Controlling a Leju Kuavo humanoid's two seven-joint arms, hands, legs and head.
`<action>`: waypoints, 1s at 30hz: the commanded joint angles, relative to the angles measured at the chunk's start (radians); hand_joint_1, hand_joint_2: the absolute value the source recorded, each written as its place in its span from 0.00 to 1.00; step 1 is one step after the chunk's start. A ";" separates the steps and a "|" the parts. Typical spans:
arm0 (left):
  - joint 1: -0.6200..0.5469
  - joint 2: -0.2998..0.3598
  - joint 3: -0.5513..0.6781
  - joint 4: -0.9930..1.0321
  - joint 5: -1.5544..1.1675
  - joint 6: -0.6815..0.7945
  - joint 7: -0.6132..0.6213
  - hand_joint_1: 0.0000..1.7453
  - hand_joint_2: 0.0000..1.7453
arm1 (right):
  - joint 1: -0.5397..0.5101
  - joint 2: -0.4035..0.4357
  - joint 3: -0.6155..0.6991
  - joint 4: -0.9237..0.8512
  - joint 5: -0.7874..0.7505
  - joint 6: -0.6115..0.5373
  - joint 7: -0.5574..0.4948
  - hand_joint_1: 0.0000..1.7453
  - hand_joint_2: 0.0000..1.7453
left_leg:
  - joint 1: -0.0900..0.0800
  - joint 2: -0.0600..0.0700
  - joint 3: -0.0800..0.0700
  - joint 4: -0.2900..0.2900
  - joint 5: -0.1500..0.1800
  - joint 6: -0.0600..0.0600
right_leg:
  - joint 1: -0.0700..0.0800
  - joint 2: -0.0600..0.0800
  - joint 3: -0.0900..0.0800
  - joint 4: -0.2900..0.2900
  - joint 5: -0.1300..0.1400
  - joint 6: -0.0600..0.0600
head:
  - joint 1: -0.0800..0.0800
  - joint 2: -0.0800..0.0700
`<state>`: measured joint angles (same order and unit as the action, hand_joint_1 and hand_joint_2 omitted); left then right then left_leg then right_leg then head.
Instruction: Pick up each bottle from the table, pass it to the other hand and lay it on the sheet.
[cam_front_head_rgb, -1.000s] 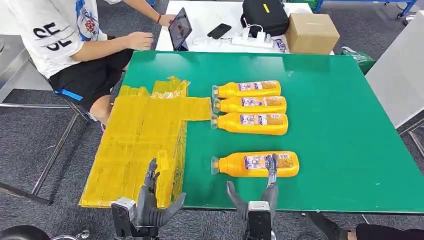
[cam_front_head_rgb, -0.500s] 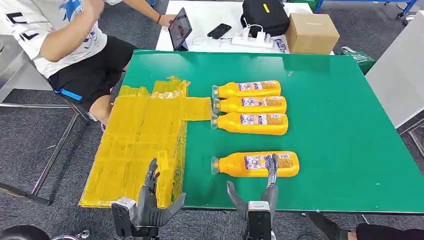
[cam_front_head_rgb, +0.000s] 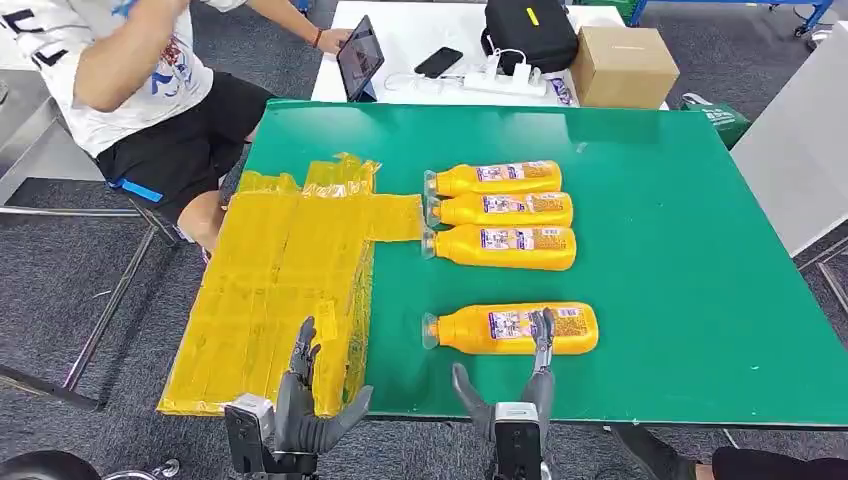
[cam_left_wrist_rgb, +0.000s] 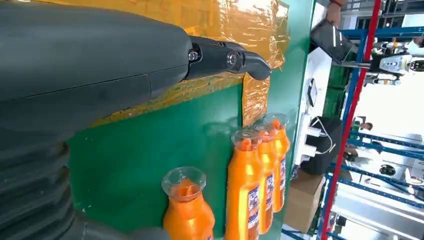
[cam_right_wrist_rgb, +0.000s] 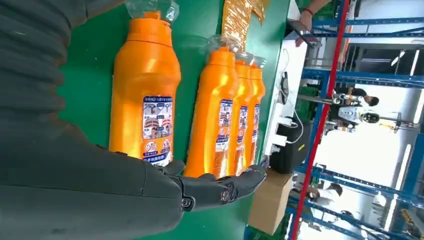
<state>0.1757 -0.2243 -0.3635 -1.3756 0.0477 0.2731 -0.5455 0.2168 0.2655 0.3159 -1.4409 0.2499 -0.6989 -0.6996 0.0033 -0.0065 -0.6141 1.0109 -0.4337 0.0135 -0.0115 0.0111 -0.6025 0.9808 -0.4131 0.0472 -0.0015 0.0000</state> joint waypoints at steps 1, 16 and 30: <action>-0.008 0.007 0.027 0.009 -0.016 0.015 -0.010 0.00 1.00 | -0.053 -0.068 0.018 0.098 -0.032 0.047 0.006 0.00 1.00 | 0.001 0.001 0.004 -0.001 -0.001 0.000 | 0.001 0.000 0.004 -0.002 0.000 -0.001 | 0.000 0.000; -0.032 -0.031 0.145 0.010 -0.103 -0.078 -0.023 0.00 1.00 | -0.118 -0.208 -0.192 -0.095 0.291 0.254 0.235 0.00 1.00 | -0.001 -0.001 0.005 0.000 -0.001 0.001 | 0.000 -0.002 0.006 -0.001 -0.001 0.000 | 0.000 0.000; -0.036 -0.040 0.165 0.068 -0.110 -0.130 -0.019 0.00 1.00 | -0.124 -0.338 -0.147 -0.024 0.346 0.505 0.469 0.00 1.00 | -0.001 -0.001 0.006 -0.001 0.000 0.001 | -0.001 -0.001 0.007 -0.002 0.000 0.000 | 0.000 0.000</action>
<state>0.1684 -0.2575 -0.2426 -1.3817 -0.0645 0.1721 -0.5726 0.1210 0.0320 0.1576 -1.5324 0.6092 -0.3272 -0.3215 0.0017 -0.0073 -0.6128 1.0111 -0.4330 0.0147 -0.0132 0.0108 -0.6007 0.9807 -0.4126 0.0480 -0.0011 0.0000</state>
